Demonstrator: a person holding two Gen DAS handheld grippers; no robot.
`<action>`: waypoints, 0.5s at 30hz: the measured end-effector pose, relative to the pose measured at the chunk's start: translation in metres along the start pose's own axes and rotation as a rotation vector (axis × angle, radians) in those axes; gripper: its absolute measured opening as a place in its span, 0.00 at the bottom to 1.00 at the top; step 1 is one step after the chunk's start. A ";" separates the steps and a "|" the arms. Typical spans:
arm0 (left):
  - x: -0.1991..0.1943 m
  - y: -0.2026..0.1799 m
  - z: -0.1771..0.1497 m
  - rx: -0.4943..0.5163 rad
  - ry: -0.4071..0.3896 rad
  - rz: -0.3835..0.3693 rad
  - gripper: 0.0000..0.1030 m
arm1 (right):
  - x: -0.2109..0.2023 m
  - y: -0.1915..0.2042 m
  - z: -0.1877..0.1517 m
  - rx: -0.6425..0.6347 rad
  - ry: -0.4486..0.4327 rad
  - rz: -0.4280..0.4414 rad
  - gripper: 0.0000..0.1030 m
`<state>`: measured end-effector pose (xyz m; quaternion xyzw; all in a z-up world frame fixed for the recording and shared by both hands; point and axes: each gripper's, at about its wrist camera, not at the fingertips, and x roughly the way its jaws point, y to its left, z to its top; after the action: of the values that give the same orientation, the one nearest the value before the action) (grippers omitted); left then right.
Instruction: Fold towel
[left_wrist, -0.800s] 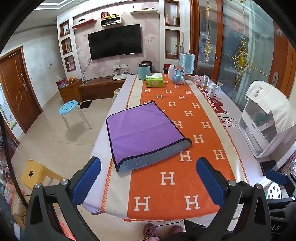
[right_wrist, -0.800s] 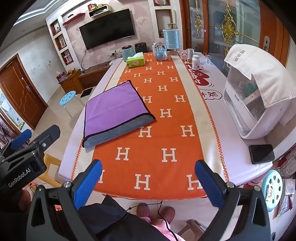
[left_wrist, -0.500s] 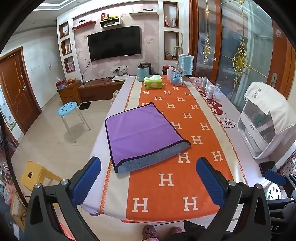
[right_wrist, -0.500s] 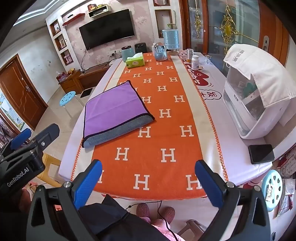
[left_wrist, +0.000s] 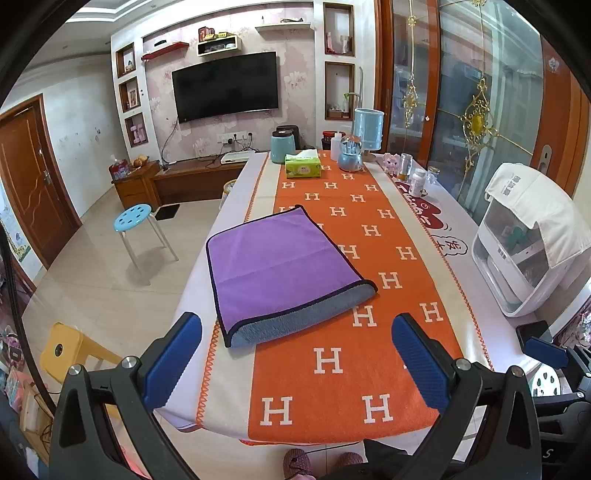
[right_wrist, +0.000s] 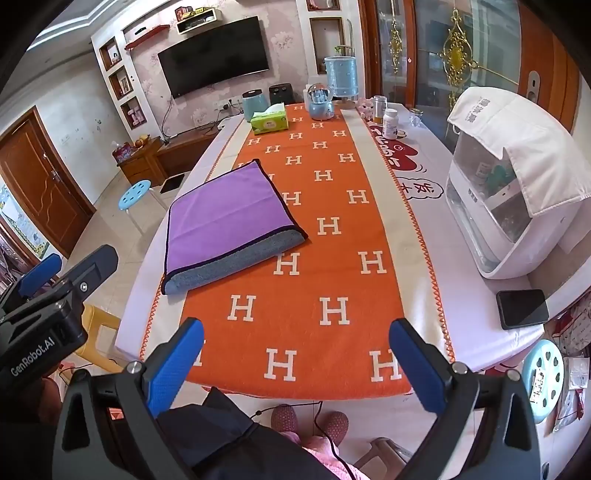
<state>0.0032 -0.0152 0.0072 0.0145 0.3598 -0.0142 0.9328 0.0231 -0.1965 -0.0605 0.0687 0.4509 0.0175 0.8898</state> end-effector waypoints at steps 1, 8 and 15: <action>0.006 -0.001 -0.001 0.000 0.002 -0.005 0.99 | 0.001 0.000 0.000 0.000 0.000 0.000 0.98; 0.015 0.002 -0.004 0.003 0.023 -0.019 0.99 | 0.004 0.003 0.001 0.000 0.010 -0.005 0.98; 0.019 0.011 -0.003 -0.001 0.048 -0.035 0.99 | 0.011 0.003 0.003 0.007 0.035 -0.025 0.98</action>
<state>0.0153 -0.0048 -0.0075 0.0082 0.3825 -0.0301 0.9234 0.0325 -0.1926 -0.0669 0.0657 0.4673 0.0059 0.8816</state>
